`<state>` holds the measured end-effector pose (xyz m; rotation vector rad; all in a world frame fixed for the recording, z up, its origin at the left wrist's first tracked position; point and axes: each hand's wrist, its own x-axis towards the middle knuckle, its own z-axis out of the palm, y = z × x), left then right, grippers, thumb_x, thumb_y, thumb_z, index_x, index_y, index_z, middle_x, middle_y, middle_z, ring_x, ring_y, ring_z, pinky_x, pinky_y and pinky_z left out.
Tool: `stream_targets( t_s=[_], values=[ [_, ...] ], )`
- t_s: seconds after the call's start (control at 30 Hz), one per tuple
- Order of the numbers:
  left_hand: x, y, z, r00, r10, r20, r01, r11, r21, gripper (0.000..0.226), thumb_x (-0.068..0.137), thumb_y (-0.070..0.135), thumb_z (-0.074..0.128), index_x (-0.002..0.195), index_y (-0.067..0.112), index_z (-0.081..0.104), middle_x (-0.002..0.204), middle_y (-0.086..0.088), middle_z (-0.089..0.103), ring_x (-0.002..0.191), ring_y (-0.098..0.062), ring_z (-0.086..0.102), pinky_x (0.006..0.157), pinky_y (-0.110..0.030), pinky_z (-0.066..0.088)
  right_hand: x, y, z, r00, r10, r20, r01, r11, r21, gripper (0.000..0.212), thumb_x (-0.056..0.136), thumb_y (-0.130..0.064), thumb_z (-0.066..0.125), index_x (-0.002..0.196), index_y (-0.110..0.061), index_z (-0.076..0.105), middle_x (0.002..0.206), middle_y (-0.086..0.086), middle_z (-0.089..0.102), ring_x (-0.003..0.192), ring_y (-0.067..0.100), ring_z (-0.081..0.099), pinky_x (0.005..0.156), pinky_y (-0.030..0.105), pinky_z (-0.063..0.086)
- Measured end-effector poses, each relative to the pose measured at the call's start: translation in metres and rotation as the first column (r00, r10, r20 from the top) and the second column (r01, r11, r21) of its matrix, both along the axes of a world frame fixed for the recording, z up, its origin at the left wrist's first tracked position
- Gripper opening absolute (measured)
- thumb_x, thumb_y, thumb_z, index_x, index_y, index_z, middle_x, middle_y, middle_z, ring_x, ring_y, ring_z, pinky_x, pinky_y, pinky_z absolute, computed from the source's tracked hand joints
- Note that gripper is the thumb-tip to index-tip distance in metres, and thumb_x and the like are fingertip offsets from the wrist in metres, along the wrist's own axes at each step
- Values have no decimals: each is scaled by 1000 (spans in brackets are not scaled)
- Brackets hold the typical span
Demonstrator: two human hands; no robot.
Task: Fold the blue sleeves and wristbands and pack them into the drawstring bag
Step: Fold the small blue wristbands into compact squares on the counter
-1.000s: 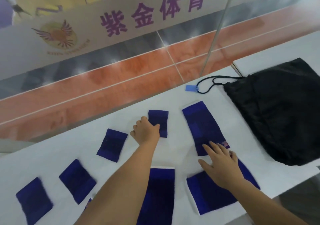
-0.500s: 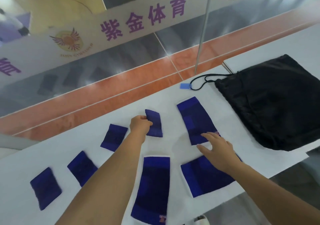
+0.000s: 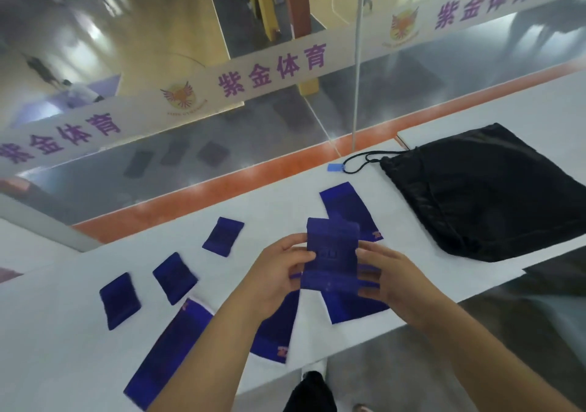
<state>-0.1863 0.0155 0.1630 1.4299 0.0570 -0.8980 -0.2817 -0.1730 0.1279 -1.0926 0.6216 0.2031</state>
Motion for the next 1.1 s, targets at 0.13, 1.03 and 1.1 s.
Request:
stream_targets(
  t_s=[0.13, 1.03, 1.1],
  values=[
    [-44, 11, -12, 999, 23, -49, -22, 1000, 12, 32, 92, 2, 61, 121, 12, 69, 117, -17, 72, 107, -32, 70, 79, -40, 59, -34, 11, 11, 996, 59, 66, -58, 998, -14, 30, 93, -5, 63, 120, -16, 70, 111, 14, 75, 101, 34, 72, 84, 50, 59],
    [-142, 51, 45, 974, 27, 225, -14, 998, -58, 34, 91, 11, 69, 125, 15, 65, 116, -11, 73, 108, -28, 71, 84, -35, 58, -106, 29, 89, 886, 405, 224, -251, 827, -503, 31, 85, 4, 72, 101, -22, 74, 105, 2, 73, 87, 13, 72, 70, 26, 58],
    [-145, 52, 45, 972, 4, 236, 0, 1000, -14, 37, 88, 8, 73, 124, 18, 65, 112, -10, 75, 104, -27, 72, 79, -32, 58, -104, 31, 89, 868, 448, 212, -271, 787, -554, 34, 86, 4, 70, 104, -25, 72, 104, -2, 72, 86, 9, 70, 67, 23, 57]
  ],
)
